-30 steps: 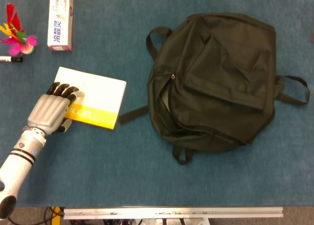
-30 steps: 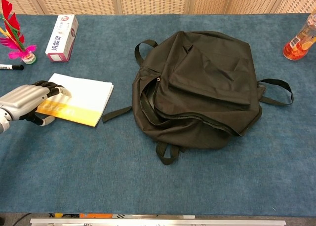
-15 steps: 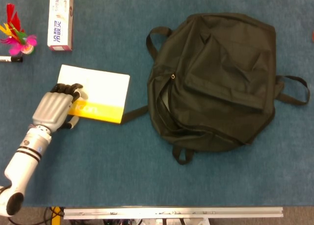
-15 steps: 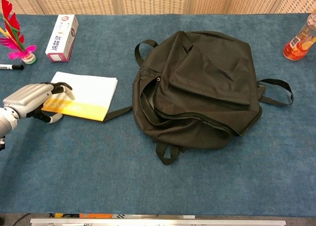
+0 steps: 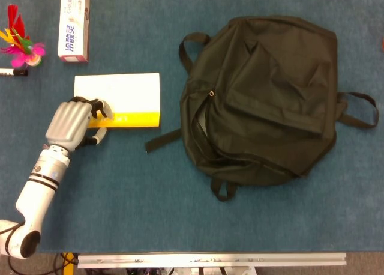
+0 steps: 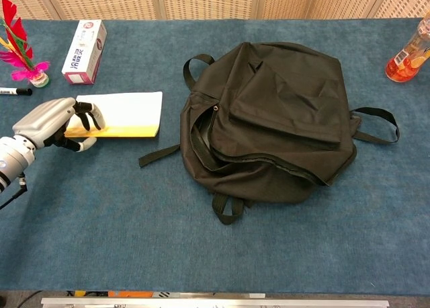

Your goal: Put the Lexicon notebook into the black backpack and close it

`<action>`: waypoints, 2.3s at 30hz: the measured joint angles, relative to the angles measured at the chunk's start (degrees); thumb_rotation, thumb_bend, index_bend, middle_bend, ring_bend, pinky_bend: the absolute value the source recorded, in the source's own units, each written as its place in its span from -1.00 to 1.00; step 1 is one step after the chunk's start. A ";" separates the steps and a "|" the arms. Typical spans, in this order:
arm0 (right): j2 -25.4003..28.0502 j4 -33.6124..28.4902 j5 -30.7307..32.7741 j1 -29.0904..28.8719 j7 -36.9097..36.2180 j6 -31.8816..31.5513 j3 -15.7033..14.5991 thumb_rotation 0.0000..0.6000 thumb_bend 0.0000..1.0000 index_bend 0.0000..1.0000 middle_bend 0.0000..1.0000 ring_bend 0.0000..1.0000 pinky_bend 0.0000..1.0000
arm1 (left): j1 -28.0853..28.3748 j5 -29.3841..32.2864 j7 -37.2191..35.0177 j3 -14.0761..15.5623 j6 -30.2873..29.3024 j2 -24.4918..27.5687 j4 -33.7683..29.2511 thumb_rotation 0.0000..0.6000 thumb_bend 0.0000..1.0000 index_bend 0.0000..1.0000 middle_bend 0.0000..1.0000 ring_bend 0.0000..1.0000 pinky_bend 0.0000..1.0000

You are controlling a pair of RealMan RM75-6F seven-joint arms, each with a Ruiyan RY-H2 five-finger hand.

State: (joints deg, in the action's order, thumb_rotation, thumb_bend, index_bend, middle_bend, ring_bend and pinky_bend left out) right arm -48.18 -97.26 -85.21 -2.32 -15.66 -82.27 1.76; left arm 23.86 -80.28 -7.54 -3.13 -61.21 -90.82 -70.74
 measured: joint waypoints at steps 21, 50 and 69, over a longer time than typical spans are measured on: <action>0.08 0.24 -0.17 0.15 -1.20 0.04 0.13 1.00 -1.00 -0.51 -0.29 -0.51 -0.04 | 0.32 -5.70 -1.63 -0.19 -8.28 -1.83 3.74 1.00 -0.15 0.17 0.15 0.17 0.13; -4.61 -17.83 -5.19 -11.90 12.96 16.62 -0.12 1.00 -1.00 -0.51 -0.28 -0.51 -0.02 | -4.10 -20.45 -8.18 1.82 -35.97 5.66 2.52 1.00 -0.15 0.23 0.17 0.16 0.13; -26.93 -19.94 16.90 -24.85 41.22 27.73 2.68 1.00 -1.00 -0.51 -0.27 -0.51 -0.01 | -7.09 -21.92 -9.44 3.04 -39.77 9.09 0.23 1.00 -0.15 0.24 0.17 0.16 0.13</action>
State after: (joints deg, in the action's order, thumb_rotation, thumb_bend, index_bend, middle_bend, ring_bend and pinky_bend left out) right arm -75.11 -117.20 -68.30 -27.17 25.56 -54.54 4.44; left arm 16.77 -102.20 -16.98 -0.10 -100.97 -81.74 -70.52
